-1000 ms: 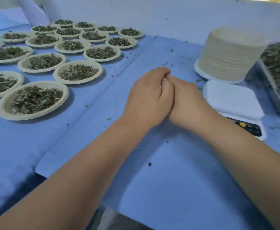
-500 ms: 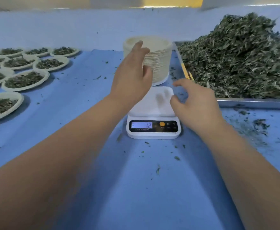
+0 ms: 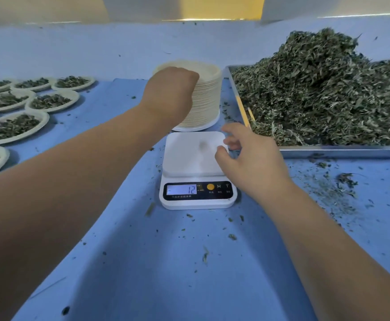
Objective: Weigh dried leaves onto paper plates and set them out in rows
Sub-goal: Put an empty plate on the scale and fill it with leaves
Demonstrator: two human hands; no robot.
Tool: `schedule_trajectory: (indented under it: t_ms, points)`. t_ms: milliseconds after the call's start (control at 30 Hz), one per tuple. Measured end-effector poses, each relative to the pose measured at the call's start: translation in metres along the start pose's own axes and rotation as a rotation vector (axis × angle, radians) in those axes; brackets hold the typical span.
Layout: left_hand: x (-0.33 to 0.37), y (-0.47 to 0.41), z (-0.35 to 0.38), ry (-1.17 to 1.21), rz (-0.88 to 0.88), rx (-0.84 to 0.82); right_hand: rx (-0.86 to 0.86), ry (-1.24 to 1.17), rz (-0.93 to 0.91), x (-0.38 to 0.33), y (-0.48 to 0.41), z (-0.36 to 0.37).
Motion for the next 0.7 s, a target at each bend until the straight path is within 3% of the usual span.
schedule_trajectory:
  t_ms: [367,700]
  points:
    - [0.000,-0.006,-0.001,-0.261,0.128,0.026,0.102,0.052,-0.082,-0.006,0.003,-0.005]
    - [-0.005,-0.007,0.002,-0.083,0.214,0.123,0.180,0.062,-0.061,-0.003,0.000,-0.015]
Point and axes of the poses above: each hand's wrist, its own y-axis away from the middle knuckle, its own z-axis out of the palm, x = y × z, the point moved 6 cm from there along -y, towards the middle knuckle, and after that the axes turned 13 degrees about -x, right-handed, at the moved point
